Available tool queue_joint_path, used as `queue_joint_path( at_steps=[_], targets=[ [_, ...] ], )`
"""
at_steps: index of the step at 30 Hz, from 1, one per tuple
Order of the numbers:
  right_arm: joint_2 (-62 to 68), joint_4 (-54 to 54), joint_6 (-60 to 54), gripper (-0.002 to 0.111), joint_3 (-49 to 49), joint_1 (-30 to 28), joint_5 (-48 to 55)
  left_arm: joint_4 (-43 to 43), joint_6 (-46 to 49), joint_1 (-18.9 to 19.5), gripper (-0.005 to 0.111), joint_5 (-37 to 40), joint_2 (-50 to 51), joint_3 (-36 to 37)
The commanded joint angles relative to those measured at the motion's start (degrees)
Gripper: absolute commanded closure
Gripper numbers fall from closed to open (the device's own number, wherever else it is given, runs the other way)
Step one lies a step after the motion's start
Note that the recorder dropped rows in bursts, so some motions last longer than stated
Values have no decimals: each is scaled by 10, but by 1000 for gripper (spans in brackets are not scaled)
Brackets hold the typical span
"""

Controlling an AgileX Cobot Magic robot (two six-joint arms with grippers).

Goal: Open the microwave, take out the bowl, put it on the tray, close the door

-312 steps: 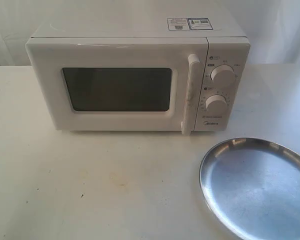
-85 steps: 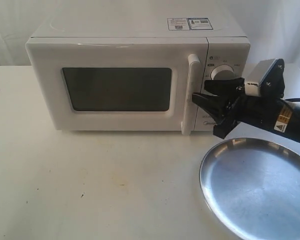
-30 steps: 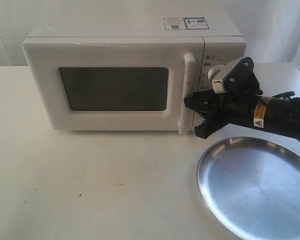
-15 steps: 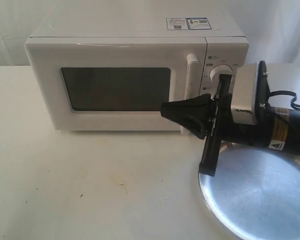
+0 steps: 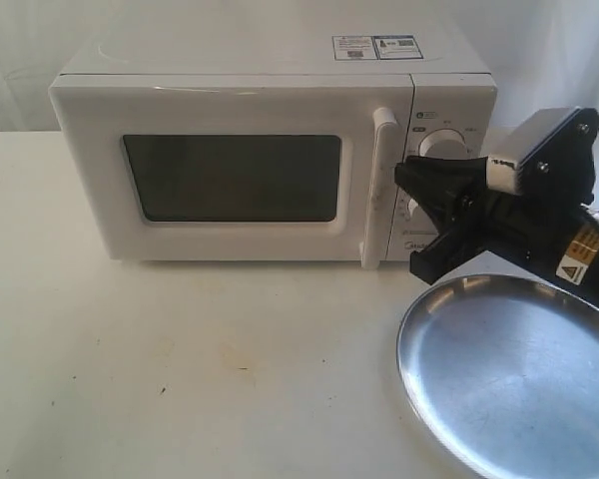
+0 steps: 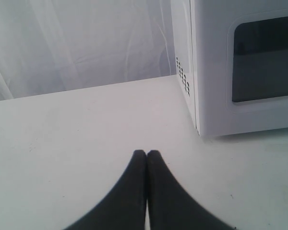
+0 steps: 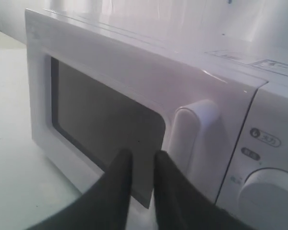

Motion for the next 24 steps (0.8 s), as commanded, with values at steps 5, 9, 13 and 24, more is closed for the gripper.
queue_joint_path(
  at_steps=[5,9,13,24],
  targets=[
    [37,-5,0,54,-25,0,-19,-4,0,-3,107,-2,-1,-2],
    [67,-4,4,54,-51,1,-19,-4,0,-3,107,-2,-1,-2],
    [100,6,7,54,-88,1,-16,-4,0,-3,107,-2,-1,-2],
    [153,10,39,73,-158,29,52,-4,0,-3,107,-2,-1,-2]
  ],
)
